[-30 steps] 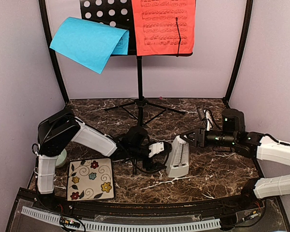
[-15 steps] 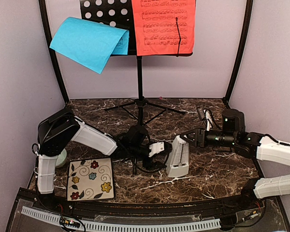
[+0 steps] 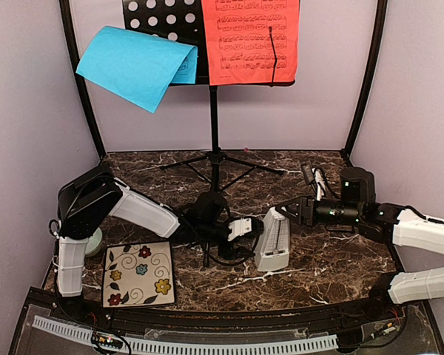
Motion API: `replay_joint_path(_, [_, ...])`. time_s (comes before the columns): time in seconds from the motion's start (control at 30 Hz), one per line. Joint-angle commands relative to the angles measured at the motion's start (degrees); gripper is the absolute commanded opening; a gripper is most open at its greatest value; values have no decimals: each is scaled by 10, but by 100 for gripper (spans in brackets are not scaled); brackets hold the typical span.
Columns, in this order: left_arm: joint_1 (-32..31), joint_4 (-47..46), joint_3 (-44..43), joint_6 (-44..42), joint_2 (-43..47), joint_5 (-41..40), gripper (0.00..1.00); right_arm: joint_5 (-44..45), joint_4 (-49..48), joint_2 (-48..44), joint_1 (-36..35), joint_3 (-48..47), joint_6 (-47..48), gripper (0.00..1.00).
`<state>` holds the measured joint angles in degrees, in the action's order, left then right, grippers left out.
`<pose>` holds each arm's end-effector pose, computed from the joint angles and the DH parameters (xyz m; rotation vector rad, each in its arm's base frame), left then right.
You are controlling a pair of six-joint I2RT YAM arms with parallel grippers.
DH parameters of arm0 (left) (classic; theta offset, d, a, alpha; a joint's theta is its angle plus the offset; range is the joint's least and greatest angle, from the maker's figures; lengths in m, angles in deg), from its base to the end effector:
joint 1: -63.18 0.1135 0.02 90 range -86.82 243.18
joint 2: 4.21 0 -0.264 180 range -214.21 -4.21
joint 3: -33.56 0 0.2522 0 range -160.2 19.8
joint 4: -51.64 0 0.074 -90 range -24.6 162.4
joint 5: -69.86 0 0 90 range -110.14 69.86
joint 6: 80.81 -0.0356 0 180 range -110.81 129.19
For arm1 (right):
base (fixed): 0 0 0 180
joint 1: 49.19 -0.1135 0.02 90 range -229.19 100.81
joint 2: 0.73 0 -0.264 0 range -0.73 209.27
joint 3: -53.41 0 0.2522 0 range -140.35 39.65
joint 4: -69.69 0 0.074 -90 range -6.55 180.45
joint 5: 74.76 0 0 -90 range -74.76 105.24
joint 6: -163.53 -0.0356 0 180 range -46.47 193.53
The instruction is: Set up the instrument practice props
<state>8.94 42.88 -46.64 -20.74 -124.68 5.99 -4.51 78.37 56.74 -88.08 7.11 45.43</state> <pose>0.2424 -0.3635 0.1226 1.6305 1.3932 -0.7332 0.1688 0.1516 0.2507 -0.4411 2.0122 1.0892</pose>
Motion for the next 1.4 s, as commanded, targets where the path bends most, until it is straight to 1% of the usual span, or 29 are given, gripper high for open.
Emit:
replay_joint_path(0.0, [-1,5,-17,-16,-2,-9,61,10,63,16,-5,26,17,42])
replay_joint_path(0.07, [-1,6,-18,-18,-3,-11,59,10,63,16,-5,24,19,42])
replay_joint_path(0.53, [-1,8,-22,-23,-3,-19,55,9,67,16,-7,24,22,42])
replay_joint_path(0.6, [-1,8,-21,-21,1,-18,58,10,68,13,-7,23,21,42])
replay_joint_path(0.63, [-1,5,-18,-19,5,-18,63,11,68,11,-7,21,21,43])
replay_joint_path(0.7, [-1,-2,-12,-13,20,-19,71,15,72,5,-7,14,19,47])
replay_joint_path(0.8, [-2,-21,7,0,66,-22,78,30,86,-13,-5,-12,13,57])
replay_joint_path(0.93, [-1,-25,31,9,122,-33,82,37,93,-42,5,-45,-1,70])
replay_joint_path(1.0, [-1,-21,42,12,146,-38,83,36,101,-52,15,-61,-5,74])
replay_joint_path(1.07, [-1,-27,60,18,169,-49,83,41,115,-60,28,-73,-7,76])
replay_joint_path(1.13, [-1,-37,84,31,192,-62,83,56,141,-61,47,-73,-7,75])
replay_joint_path(1.23, [-1,-60,123,62,227,-82,83,72,166,-59,92,-36,-23,69])
replay_joint_path(1.3, [-1,-77,149,89,250,-101,82,66,149,-62,117,9,-38,66])
replay_joint_path(1.37, [-1,-89,170,114,269,-119,81,70,130,-58,128,51,-48,62])
